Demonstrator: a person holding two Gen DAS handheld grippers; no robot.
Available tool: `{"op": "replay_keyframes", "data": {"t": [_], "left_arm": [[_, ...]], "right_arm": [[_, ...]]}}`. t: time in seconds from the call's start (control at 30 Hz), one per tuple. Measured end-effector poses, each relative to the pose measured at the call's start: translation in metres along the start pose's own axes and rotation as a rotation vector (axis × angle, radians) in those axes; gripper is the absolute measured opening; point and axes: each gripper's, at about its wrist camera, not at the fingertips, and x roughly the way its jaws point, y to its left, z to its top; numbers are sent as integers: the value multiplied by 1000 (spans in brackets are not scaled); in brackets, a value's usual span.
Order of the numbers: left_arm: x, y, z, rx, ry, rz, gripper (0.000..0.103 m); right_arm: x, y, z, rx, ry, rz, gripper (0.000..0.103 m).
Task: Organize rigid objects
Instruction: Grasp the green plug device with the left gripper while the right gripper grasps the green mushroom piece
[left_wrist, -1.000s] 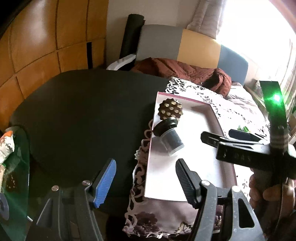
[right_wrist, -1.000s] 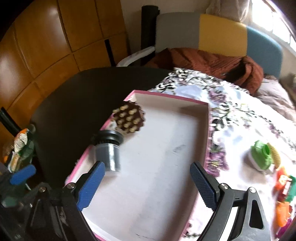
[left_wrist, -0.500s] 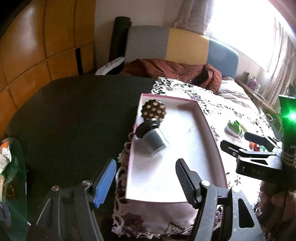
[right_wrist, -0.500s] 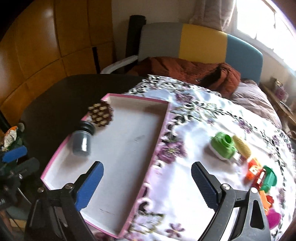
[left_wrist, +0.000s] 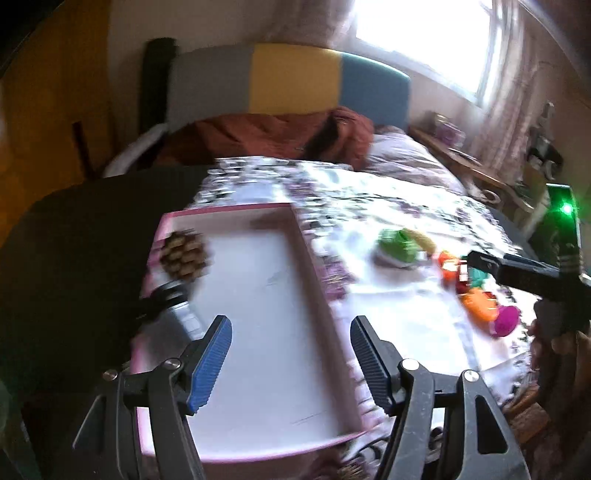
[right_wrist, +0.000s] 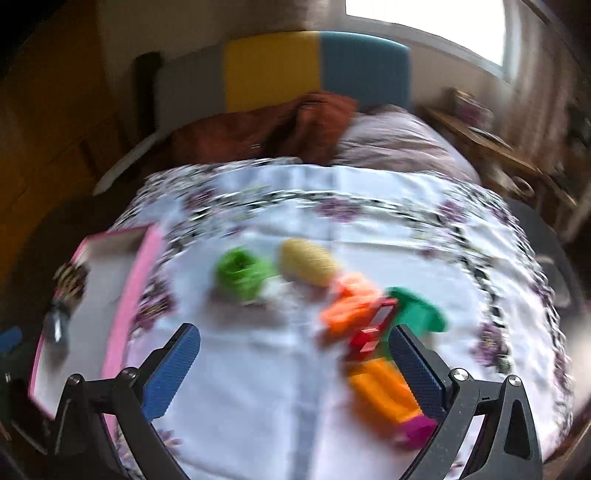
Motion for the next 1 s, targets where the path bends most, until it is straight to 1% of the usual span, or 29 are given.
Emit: {"op": "replay_keyframes", "data": {"t": [0.1, 0.2, 0.27, 0.33, 0.37, 0.43, 0.57, 0.63, 0.73, 0.83, 0.87, 0.93, 1.0], "left_arm": [[19, -23, 16, 32, 26, -44, 68], [38, -44, 32, 44, 58, -83, 68], [55, -54, 42, 23, 99, -115, 67], [72, -63, 51, -2, 132, -143, 67], [77, -67, 54, -12, 144, -149, 67], [96, -77, 62, -36, 186, -191, 66], [131, -97, 75, -55, 232, -205, 66], [150, -102, 82, -95, 248, -209, 67], [173, -107, 87, -152, 272, -207, 68], [189, -111, 90, -172, 281, -184, 69], [194, -113, 90, -176, 285, -174, 70], [202, -116, 90, -184, 295, -154, 78], [209, -120, 88, -171, 302, -139, 78]], "right_arm": [[3, -41, 7, 90, -13, -49, 103], [8, -81, 7, 218, -19, -56, 103], [10, -99, 4, 295, -23, -65, 103], [12, -114, 2, 379, -22, -26, 103], [12, -118, 1, 402, -27, -17, 103], [13, -119, 2, 412, -29, -16, 103], [11, -116, 2, 413, -38, 16, 103], [10, -120, 1, 427, -50, 19, 103], [7, -131, -1, 484, -64, 36, 103], [10, -144, -4, 556, -56, 61, 103], [11, -146, -5, 568, -54, 66, 103], [11, -149, -5, 582, -54, 70, 103], [10, -150, -5, 588, -62, 73, 103]]}}
